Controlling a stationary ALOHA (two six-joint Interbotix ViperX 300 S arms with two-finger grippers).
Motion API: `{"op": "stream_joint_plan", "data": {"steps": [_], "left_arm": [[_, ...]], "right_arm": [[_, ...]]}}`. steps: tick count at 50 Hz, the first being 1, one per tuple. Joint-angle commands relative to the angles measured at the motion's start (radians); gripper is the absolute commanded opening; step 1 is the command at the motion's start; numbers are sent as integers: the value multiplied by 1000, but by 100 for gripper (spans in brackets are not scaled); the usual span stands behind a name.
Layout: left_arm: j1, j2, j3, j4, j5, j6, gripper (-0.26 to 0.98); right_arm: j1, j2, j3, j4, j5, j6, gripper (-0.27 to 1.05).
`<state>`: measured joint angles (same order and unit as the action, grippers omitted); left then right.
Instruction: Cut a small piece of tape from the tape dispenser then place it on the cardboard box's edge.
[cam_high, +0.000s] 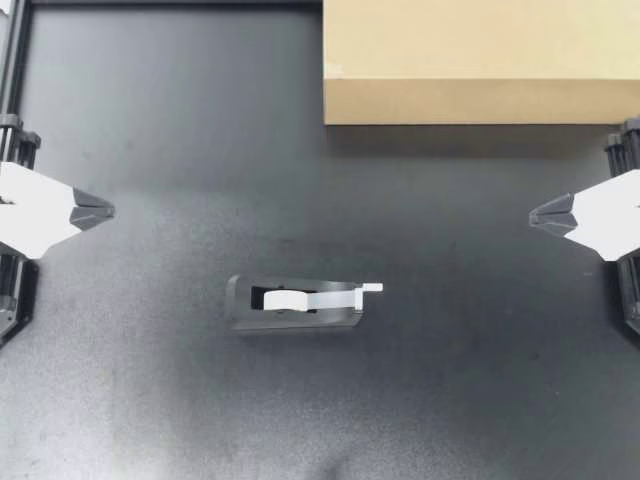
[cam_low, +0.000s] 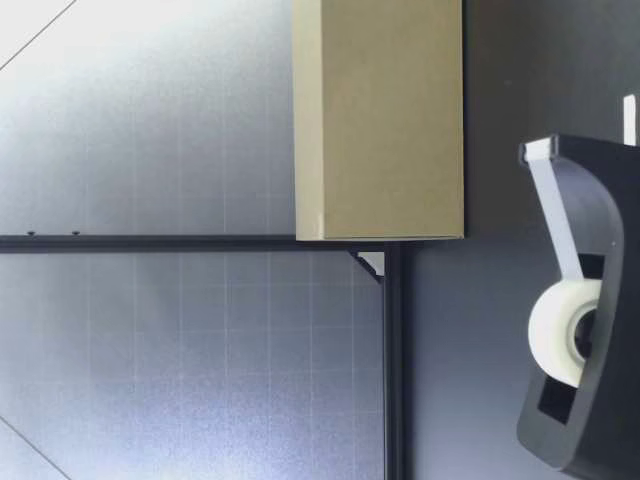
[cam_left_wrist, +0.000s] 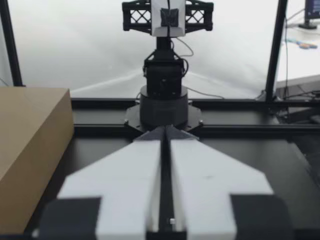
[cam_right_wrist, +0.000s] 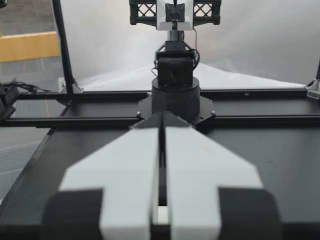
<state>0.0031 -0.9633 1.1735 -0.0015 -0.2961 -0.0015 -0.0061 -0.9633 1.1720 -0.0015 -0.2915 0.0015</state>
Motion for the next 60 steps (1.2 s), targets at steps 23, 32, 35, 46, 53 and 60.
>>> {"op": "stream_joint_plan", "data": {"steps": [23,32,35,46,53,60], "left_arm": [[14,57,66,-2,-75,2,-12],[15,72,64,-2,-75,2,-12],[14,72,66,-2,-75,2,-12],[14,74,72,-2,-75,2,-12],[14,74,80,-2,-75,-2,-12],[14,74,84,-2,-77,-2,-12]], "right_arm": [[-49,436,-291,3,63,49,-12],[-48,646,-459,5,325,118,-12],[-48,706,-518,3,443,133,-12],[-48,894,-710,5,767,143,-12],[-51,992,-830,6,991,129,-12],[-91,1058,-911,71,1140,46,-12]]}}
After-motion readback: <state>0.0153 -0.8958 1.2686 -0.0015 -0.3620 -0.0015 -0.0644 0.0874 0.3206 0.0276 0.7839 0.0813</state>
